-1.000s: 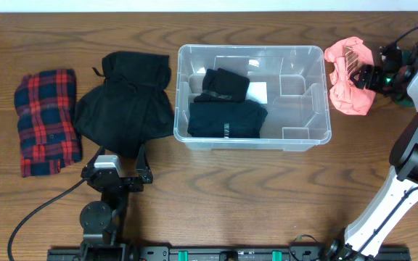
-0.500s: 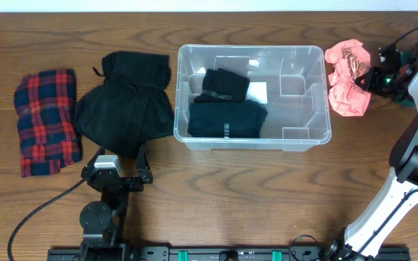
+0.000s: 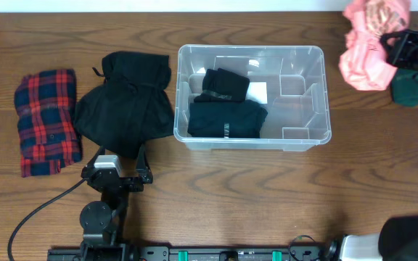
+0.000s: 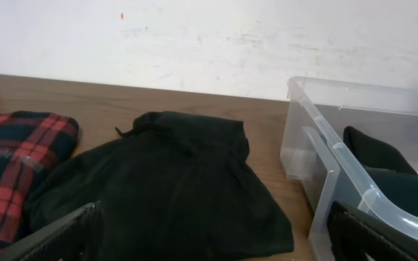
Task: Pack container
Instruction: 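Carry the pink shirt over the bin and lower it in, then release the pink shirt and press it down in the bin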
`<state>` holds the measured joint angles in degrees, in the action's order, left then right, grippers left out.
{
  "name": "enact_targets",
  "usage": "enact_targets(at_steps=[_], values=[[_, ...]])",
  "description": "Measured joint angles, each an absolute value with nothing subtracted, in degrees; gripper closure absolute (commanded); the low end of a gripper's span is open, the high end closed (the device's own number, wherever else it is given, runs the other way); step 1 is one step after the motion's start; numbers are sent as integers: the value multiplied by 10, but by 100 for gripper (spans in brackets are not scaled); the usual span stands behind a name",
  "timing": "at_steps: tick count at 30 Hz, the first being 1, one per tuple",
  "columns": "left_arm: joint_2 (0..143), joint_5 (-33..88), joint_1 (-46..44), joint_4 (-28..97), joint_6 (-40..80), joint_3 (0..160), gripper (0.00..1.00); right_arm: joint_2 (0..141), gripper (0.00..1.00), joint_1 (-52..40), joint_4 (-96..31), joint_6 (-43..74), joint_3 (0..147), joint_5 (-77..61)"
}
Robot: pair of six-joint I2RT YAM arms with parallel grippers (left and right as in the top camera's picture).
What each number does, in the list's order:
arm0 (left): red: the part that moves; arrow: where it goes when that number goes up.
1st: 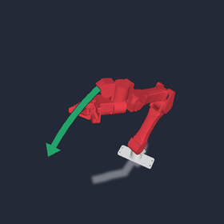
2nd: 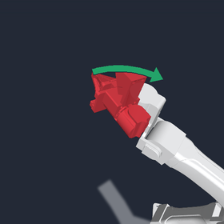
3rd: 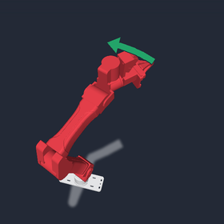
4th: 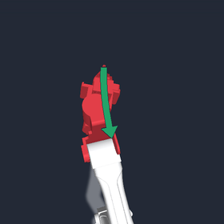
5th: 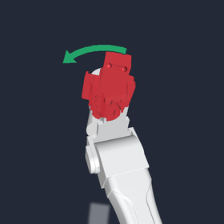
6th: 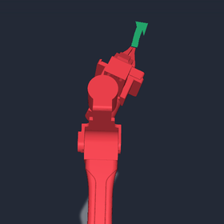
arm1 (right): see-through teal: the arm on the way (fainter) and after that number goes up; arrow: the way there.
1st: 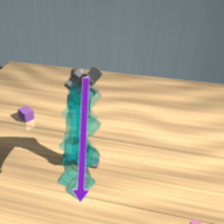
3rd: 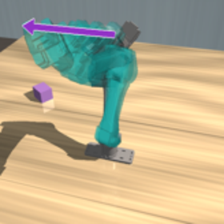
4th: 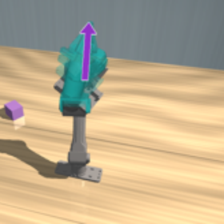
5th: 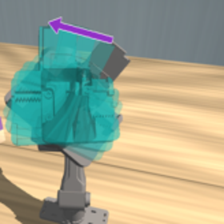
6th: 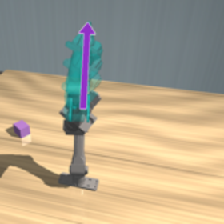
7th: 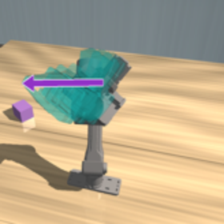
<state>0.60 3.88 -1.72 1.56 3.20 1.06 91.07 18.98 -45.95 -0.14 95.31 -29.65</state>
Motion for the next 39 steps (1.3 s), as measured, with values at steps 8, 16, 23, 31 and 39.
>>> enact_targets(at_steps=[8, 16, 23, 31, 39], values=[[6, 39, -17, 16, 32, 11, 2, 886, 99, 46, -527, 54, 945, -288], [6, 39, -17, 16, 32, 11, 2, 912, 99, -45, -467, 116, 874, -210], [6, 39, -17, 16, 32, 11, 2, 946, 99, -58, -400, 153, 801, -179], [6, 39, -17, 16, 32, 11, 2, 994, 99, -58, -349, 164, 757, -151], [6, 39, -17, 15, 32, 11, 2, 1046, 98, -61, -321, 159, 755, -128]])
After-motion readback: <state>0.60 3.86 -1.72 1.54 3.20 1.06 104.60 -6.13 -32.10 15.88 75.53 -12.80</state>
